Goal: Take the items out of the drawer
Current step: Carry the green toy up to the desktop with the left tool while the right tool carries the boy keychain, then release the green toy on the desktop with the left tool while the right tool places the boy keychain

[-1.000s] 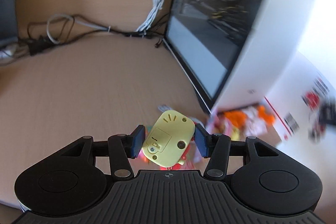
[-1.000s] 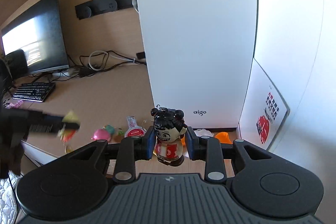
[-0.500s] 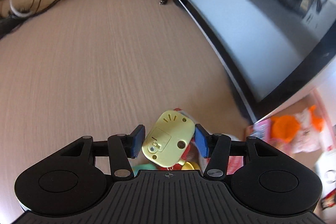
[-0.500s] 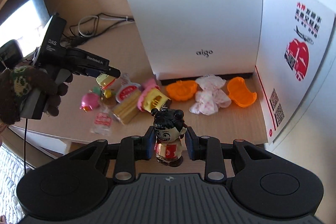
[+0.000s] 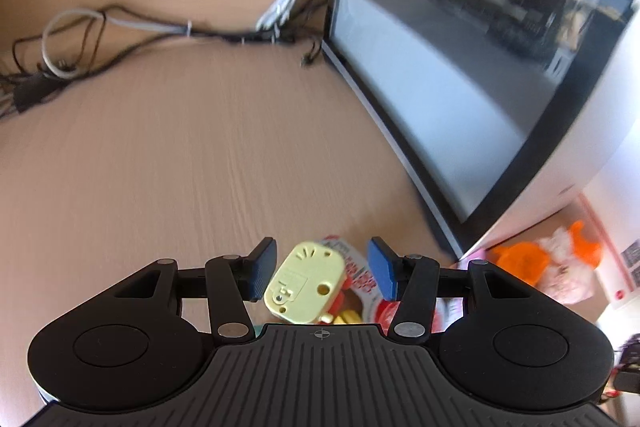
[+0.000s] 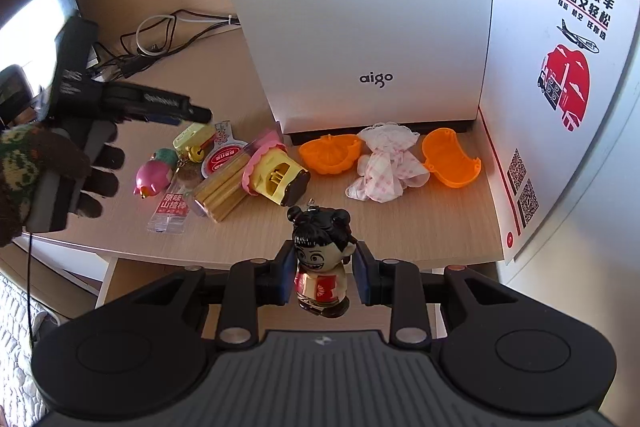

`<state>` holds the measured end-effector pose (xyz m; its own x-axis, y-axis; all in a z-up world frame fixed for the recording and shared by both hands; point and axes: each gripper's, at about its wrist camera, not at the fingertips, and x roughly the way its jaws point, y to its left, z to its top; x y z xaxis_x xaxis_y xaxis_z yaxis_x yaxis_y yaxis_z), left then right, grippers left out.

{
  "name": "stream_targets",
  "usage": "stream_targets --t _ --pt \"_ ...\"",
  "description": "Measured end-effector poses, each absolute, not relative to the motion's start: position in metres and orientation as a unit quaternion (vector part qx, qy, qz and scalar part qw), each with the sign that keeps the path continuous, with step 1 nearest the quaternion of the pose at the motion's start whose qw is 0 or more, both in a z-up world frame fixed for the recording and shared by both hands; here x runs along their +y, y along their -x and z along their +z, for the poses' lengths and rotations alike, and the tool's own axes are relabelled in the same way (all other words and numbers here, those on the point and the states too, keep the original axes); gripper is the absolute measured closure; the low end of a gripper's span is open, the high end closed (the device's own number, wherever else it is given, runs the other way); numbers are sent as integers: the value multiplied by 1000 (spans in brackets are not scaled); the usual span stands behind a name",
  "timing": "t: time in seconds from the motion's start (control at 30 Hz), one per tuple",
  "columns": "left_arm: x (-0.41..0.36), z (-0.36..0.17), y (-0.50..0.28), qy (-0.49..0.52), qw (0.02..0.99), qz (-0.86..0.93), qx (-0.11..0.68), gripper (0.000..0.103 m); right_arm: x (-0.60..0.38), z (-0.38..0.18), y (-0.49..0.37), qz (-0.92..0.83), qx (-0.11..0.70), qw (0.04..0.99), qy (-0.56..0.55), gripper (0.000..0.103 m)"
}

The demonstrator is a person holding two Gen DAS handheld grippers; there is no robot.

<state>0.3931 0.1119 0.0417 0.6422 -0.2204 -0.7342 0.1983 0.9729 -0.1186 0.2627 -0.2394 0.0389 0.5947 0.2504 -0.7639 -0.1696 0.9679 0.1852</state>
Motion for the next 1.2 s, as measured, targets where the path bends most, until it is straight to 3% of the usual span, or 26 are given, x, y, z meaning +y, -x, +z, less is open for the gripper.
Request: stream_targets --t 0.2,0.4,0.6,0.83,1.2 --pt "139 72 -336 60 923 -121 360 48 -240 48 -267 112 421 899 -38 74" --pt "142 67 -267 112 919 -127 357 49 -232 81 -292 125 377 917 -27 74" --pt "130 33 -215 157 889 -146 405 49 -219 32 -333 120 447 887 -17 74" --pt "133 7 -201 171 871 -125 443 50 -207 -15 -356 116 479 870 10 74" --pt "128 -4 -202 166 866 -116 457 52 -212 -7 -353 128 444 887 5 70"
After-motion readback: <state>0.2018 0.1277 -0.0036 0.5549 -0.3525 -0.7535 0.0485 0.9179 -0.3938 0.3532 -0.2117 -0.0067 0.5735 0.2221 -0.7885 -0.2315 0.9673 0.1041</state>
